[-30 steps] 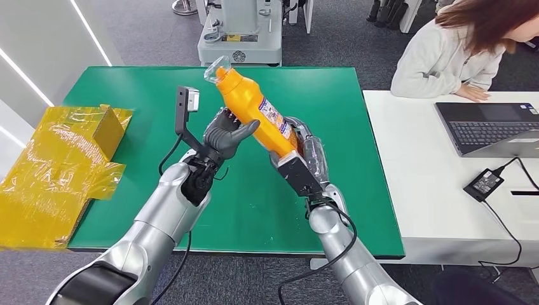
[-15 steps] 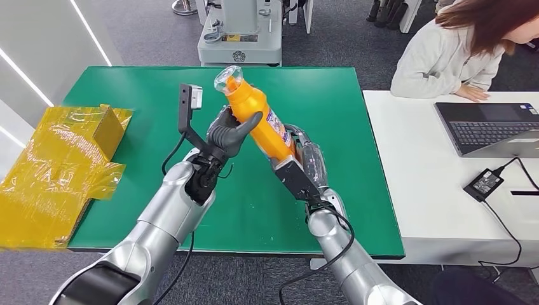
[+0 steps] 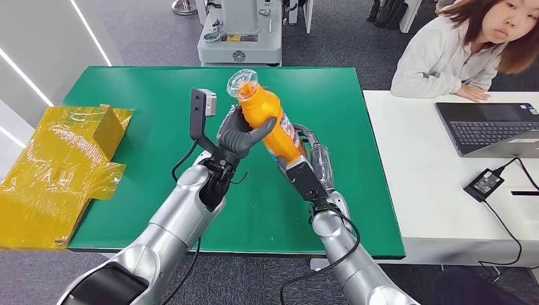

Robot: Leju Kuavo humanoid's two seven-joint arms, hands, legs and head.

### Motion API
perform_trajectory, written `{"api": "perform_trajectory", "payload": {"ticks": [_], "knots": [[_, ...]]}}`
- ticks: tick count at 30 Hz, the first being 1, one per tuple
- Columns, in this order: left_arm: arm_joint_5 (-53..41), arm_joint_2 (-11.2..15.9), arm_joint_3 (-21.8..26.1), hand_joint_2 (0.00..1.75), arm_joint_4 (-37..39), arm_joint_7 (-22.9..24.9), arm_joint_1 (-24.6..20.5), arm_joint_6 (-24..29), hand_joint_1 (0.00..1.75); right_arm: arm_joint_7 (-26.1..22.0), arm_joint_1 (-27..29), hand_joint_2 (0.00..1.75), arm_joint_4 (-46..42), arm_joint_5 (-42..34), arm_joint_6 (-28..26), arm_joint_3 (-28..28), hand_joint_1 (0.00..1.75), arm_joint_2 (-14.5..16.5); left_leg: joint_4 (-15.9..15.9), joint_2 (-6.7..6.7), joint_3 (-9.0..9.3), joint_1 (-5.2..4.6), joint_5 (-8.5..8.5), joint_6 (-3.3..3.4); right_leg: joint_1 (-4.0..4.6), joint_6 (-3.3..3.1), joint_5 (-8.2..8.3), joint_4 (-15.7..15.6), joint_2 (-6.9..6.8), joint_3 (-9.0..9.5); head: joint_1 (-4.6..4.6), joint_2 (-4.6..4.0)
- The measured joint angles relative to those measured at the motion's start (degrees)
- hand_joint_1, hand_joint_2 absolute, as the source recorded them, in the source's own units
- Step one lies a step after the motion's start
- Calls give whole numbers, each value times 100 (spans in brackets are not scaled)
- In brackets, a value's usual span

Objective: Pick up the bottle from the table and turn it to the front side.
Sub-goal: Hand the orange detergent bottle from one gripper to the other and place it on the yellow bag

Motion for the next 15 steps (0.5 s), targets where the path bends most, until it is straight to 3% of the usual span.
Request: {"api": "perform_trajectory", "payload": {"ticks": [2,3,4,9,15], "knots": [[-2,-24,-63,175,33,-82,-4,-5,175,-64,69,175,-48,-75,-14,-86,32,-10,1,1,0,0,0,0,0,0,0,0,1,0,-1,0],[-5,-30,-87,175,48,-126,-6,-8,175,-99,108,175,-85,-136,-8,-135,8,-15,1,1,0,0,0,0,0,0,0,0,1,-1,-1,1],[-16,-32,-109,175,63,-175,-9,-9,175,-129,150,175,-131,-201,8,-189,0,-24,1,1,0,0,0,0,0,0,0,0,0,-1,-1,1],[-257,-2,-149,175,107,-443,-15,119,175,-187,404,175,-487,-394,160,-442,0,-98,1,1,0,1,0,0,0,0,0,1,1,-1,0,1],[-1107,299,-138,175,108,-854,-179,743,175,-255,1015,175,-1362,-557,447,-656,0,-249,0,1,-1,1,0,0,1,0,0,5,1,-3,0,1]]}}
